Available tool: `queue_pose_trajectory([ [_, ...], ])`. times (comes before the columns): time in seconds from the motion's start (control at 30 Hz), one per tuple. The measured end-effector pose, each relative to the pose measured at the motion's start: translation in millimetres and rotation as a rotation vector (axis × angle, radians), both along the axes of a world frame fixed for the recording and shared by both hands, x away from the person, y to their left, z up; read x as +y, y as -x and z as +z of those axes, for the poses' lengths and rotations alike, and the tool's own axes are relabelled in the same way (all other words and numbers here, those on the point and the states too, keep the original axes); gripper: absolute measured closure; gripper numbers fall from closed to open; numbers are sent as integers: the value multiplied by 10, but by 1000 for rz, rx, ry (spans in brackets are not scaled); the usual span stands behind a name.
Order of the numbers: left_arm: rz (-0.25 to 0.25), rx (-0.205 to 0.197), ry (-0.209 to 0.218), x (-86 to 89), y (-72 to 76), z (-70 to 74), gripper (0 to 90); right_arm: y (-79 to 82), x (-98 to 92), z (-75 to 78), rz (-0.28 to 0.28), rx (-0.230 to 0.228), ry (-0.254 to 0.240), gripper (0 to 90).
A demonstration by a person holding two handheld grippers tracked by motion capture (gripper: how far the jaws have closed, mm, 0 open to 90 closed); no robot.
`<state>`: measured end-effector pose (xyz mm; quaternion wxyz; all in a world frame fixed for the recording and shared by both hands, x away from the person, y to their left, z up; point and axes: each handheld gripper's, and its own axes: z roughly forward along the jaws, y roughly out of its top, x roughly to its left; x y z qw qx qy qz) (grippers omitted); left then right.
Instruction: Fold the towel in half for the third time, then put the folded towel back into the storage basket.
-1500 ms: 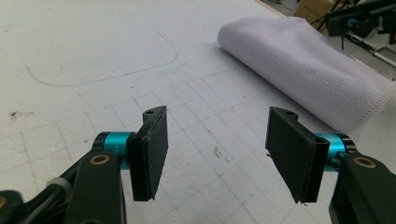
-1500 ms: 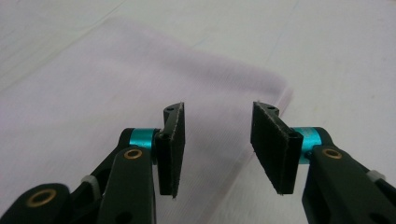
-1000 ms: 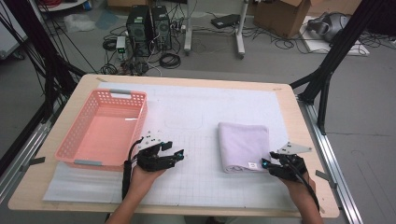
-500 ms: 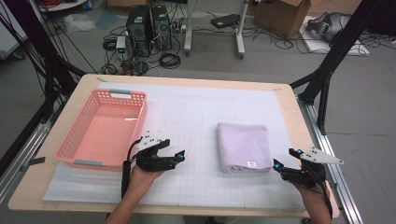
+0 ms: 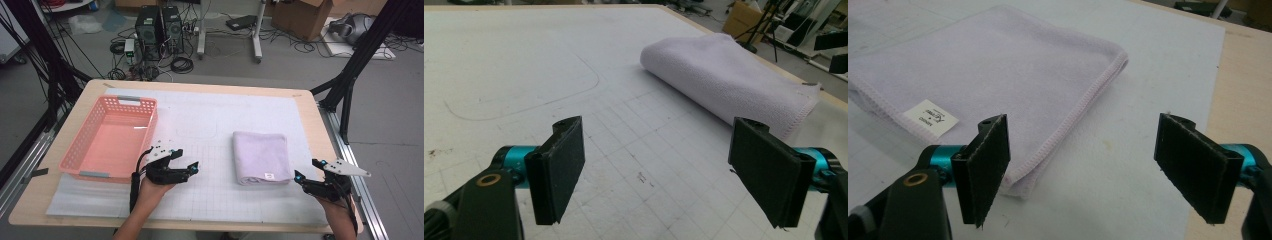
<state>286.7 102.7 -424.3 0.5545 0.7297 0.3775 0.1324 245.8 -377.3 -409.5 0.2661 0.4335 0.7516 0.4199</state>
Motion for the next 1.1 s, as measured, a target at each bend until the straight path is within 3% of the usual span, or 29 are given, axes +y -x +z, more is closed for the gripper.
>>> queue_pose_trajectory([
  [0.6,6,7,4,-71,-54,-13,245,-17,4,-9,3,13,-20,213],
  [0.77,32,-43,-3,-141,-105,6,273,-18,-18,-11,9,11,-19,213],
  [0.87,-19,-69,6,-194,-130,-6,264,-16,-29,-20,5,14,-29,213],
  [0.97,-38,-109,22,-265,-151,-24,244,-18,-32,-18,6,15,-24,213],
  [1.03,-41,-113,6,-308,-174,-26,244,-16,-39,-14,8,16,-29,213],
  [1.1,-40,-79,-37,-362,-220,-5,241,-16,-42,-14,4,16,-31,213],
])
